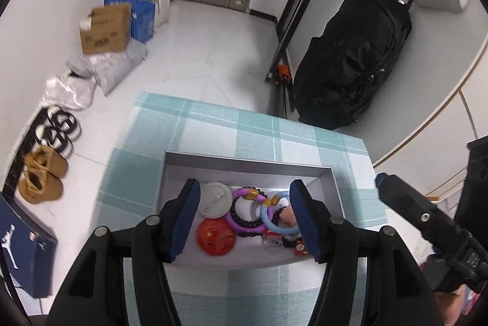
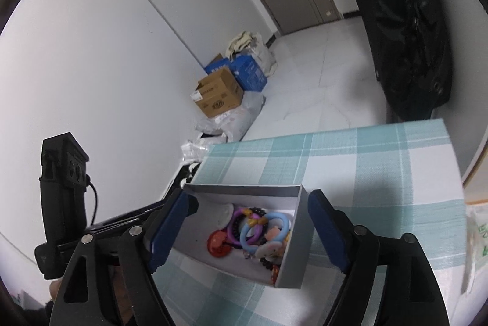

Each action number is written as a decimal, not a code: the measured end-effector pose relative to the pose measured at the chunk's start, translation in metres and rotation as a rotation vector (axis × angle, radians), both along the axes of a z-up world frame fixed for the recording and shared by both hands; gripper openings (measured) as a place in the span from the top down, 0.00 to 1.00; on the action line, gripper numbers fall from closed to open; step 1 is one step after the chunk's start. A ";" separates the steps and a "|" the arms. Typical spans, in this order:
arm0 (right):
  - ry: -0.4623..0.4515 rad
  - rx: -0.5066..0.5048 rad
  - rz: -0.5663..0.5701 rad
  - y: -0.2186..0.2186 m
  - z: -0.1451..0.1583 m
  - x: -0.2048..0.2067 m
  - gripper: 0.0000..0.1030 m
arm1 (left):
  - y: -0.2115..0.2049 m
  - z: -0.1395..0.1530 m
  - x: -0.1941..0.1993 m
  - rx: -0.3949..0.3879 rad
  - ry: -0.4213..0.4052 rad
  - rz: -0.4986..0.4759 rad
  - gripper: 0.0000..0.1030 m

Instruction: Organize jewelry

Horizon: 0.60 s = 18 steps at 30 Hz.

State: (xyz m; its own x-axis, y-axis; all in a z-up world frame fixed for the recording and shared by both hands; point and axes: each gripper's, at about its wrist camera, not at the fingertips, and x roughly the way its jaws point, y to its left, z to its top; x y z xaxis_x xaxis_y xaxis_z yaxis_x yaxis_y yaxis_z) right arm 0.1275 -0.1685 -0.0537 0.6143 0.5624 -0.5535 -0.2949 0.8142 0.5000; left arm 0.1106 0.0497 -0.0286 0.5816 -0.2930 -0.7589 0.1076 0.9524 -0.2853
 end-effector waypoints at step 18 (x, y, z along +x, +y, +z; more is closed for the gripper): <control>-0.244 -0.130 0.035 0.015 0.030 -0.066 0.08 | -0.002 0.032 -0.047 0.089 -0.231 0.056 0.26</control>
